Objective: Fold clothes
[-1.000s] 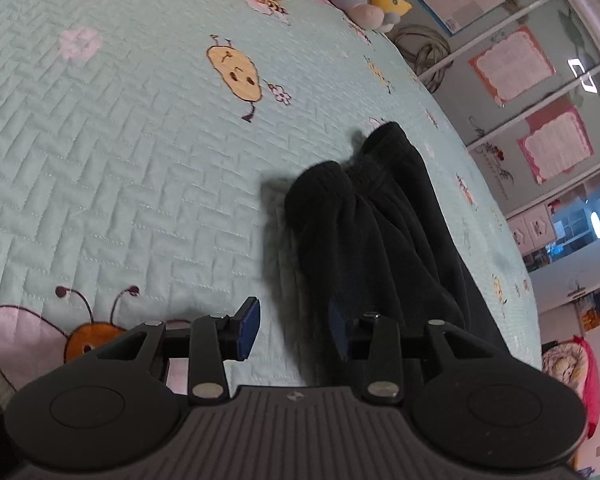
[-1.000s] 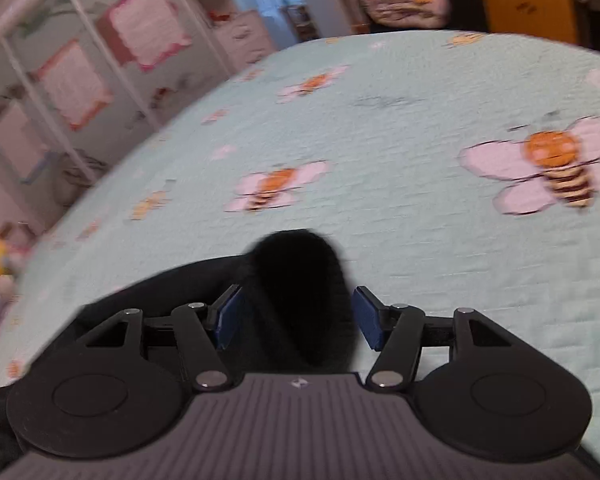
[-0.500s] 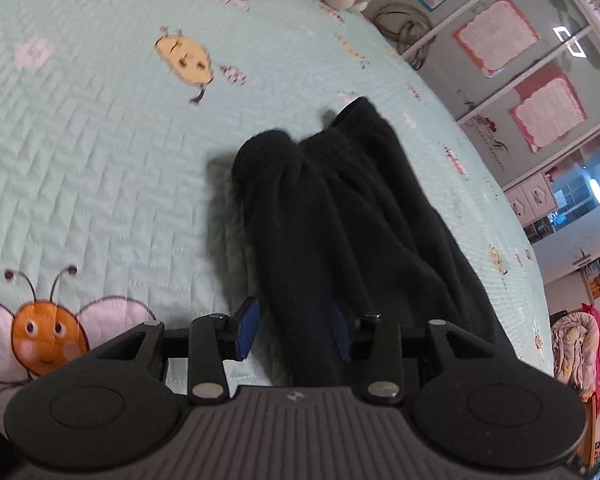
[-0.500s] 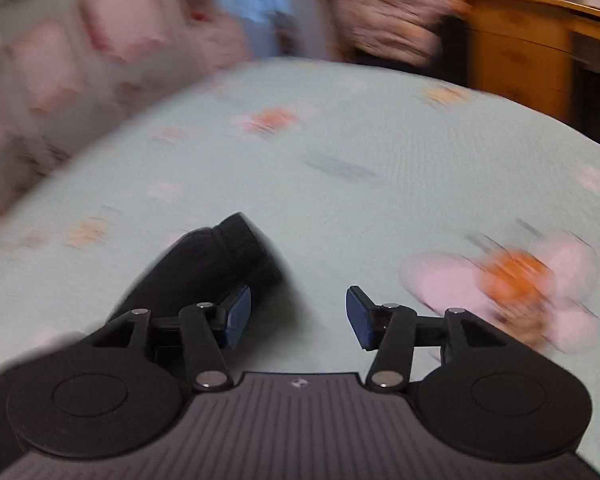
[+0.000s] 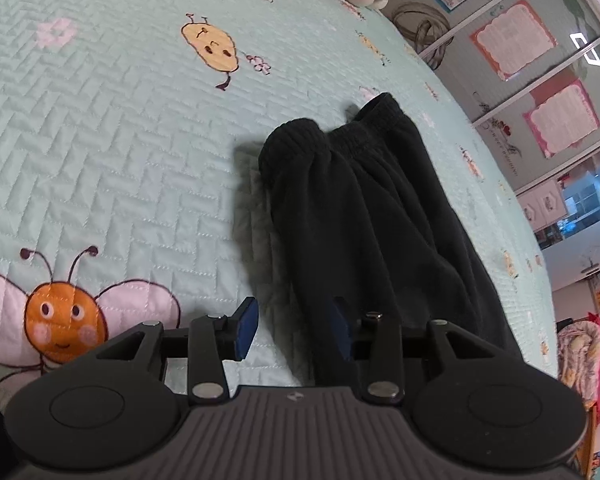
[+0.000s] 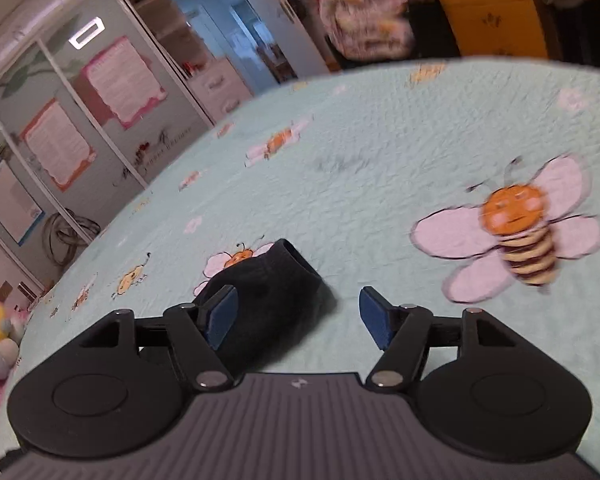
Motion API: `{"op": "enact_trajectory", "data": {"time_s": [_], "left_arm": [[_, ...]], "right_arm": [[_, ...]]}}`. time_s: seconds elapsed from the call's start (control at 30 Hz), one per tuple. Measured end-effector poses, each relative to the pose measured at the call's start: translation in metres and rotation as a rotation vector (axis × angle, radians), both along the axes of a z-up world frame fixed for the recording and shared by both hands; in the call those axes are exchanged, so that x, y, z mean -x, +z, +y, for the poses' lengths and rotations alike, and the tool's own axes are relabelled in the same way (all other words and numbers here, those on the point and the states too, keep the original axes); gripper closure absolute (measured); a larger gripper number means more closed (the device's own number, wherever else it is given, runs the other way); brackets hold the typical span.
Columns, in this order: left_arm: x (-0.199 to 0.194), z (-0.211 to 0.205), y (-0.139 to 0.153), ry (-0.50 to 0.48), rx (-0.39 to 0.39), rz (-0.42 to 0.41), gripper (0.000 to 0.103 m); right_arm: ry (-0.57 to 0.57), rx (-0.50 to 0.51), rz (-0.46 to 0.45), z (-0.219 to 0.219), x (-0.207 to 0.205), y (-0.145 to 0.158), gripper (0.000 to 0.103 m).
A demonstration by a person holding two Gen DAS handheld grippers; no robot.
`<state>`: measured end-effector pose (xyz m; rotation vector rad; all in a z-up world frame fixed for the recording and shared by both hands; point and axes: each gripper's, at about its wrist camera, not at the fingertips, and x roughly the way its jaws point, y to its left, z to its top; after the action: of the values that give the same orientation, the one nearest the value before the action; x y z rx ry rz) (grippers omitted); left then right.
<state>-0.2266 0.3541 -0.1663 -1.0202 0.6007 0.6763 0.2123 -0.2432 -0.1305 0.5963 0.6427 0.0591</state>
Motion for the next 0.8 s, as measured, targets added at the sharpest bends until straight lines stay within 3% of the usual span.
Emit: {"op": "enact_trajectory", "data": {"time_s": [0.13, 0.17, 0.2, 0.23, 0.33, 0.37, 0.4, 0.43, 0.5, 0.53, 0.63, 0.8], "left_arm": [[-0.008, 0.002, -0.001, 0.016, -0.003, 0.046, 0.061], [-0.011, 0.002, 0.001, 0.015, -0.005, 0.053, 0.061], [-0.013, 0.002, 0.003, 0.011, -0.013, 0.053, 0.061], [-0.015, 0.001, 0.008, 0.001, -0.030, 0.044, 0.061], [-0.018, 0.001, 0.016, -0.016, -0.069, 0.026, 0.054], [-0.019, 0.002, 0.015, -0.016, -0.070, 0.026, 0.053], [-0.020, 0.004, 0.011, -0.016, -0.059, 0.027, 0.053], [-0.022, 0.006, 0.007, -0.015, -0.048, 0.029, 0.053], [-0.020, 0.008, 0.002, -0.001, -0.032, 0.020, 0.053], [-0.017, 0.008, 0.000, 0.006, -0.027, 0.009, 0.053], [-0.007, 0.011, 0.000, 0.026, -0.020, -0.003, 0.053], [0.015, 0.025, -0.004, 0.081, 0.000, -0.034, 0.053]], "right_arm": [[-0.016, -0.236, 0.158, 0.007, -0.044, -0.041, 0.037], [-0.019, -0.294, 0.185, 0.010, -0.053, -0.051, 0.077], [-0.030, -0.315, 0.197, 0.012, -0.060, -0.055, 0.101], [-0.050, -0.278, 0.163, 0.012, -0.061, -0.046, 0.099], [-0.028, -0.247, -0.074, -0.003, -0.038, -0.011, 0.098], [-0.020, -0.220, -0.086, -0.007, -0.033, -0.009, 0.085], [-0.019, -0.174, -0.029, -0.010, -0.033, -0.017, 0.071], [-0.017, -0.129, 0.049, -0.013, -0.035, -0.029, 0.049], [-0.064, -0.149, 0.162, -0.033, -0.024, -0.052, 0.067], [-0.095, -0.175, 0.170, -0.043, -0.012, -0.055, 0.065], [-0.143, -0.202, 0.084, -0.059, 0.038, -0.038, 0.055], [-0.091, -0.215, -0.025, -0.077, 0.123, -0.009, 0.047]]}}
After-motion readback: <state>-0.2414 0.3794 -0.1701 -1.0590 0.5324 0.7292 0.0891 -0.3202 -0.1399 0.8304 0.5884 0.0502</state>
